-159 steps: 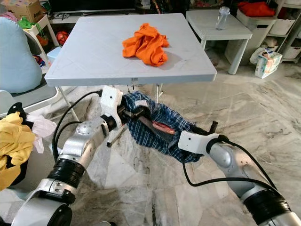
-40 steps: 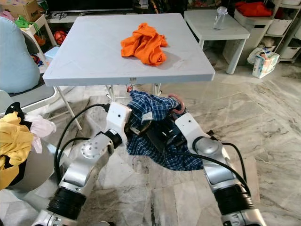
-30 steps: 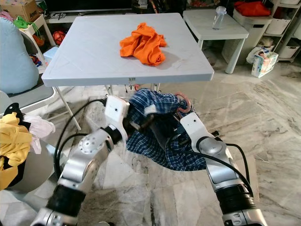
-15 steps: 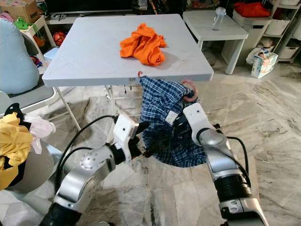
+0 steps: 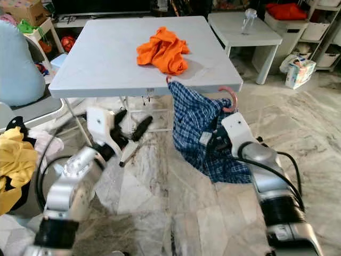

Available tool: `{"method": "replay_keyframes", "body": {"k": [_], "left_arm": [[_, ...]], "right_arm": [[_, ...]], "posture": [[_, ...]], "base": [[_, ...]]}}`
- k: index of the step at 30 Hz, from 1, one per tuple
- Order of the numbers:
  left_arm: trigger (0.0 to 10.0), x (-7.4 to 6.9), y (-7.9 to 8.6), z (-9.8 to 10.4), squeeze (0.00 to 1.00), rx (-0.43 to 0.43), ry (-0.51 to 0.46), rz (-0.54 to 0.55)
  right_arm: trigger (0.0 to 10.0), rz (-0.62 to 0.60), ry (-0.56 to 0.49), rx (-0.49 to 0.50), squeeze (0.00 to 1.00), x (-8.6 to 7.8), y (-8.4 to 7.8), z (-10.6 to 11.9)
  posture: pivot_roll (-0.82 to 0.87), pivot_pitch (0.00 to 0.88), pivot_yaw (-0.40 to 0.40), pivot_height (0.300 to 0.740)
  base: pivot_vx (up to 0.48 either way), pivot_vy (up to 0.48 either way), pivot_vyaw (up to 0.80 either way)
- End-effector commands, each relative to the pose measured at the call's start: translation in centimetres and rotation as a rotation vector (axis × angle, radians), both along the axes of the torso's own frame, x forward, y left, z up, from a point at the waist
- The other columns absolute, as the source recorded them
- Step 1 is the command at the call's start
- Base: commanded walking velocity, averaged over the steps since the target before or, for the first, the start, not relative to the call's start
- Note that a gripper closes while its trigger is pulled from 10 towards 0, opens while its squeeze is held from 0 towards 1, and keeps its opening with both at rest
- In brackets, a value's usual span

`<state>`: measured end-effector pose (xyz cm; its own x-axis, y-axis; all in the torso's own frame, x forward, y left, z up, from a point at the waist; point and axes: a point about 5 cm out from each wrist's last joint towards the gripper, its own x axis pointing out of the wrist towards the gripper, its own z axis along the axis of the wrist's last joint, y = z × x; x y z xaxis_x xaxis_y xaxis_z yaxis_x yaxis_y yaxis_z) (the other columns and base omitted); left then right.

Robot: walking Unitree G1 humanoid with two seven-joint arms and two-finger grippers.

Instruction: Hang hanger

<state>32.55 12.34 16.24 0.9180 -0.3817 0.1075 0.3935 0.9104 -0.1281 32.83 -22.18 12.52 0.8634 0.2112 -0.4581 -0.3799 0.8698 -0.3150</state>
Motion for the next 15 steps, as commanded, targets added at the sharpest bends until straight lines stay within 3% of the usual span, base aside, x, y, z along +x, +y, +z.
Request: {"method": "replay_keyframes", "body": {"k": [1, 7, 15], "left_arm": [[10.0, 0.7, 1.6, -1.0, 1.0, 0.006, 0.047, 0.094], [10.0, 1.4, 3.1, -1.5, 1.0, -0.029, 0.078, 0.182], [10.0, 1.4, 1.7, -2.4, 1.0, -0.036, 0.094, 0.155]], "right_arm": [[10.0, 0.094, -0.046, 0.019, 0.0, -0.3, 0.0, 1.5], [10.0, 0.097, -0.03, 0.02, 0.0, -0.8, -1.7, 1.9], [10.0, 0.08, -0.061, 0.066, 0.0, -0.6, -1.0, 2.4]], "posture": [[0.03, 0.055, -0.003, 0.74], [0.02, 0.058, 0.0, 0.74], [0.02, 0.057, -0.005, 0.74]], "base": [[0.0, 0.0, 0.0], [0.0, 0.0, 0.0], [0.0, 0.0, 0.0]]}}
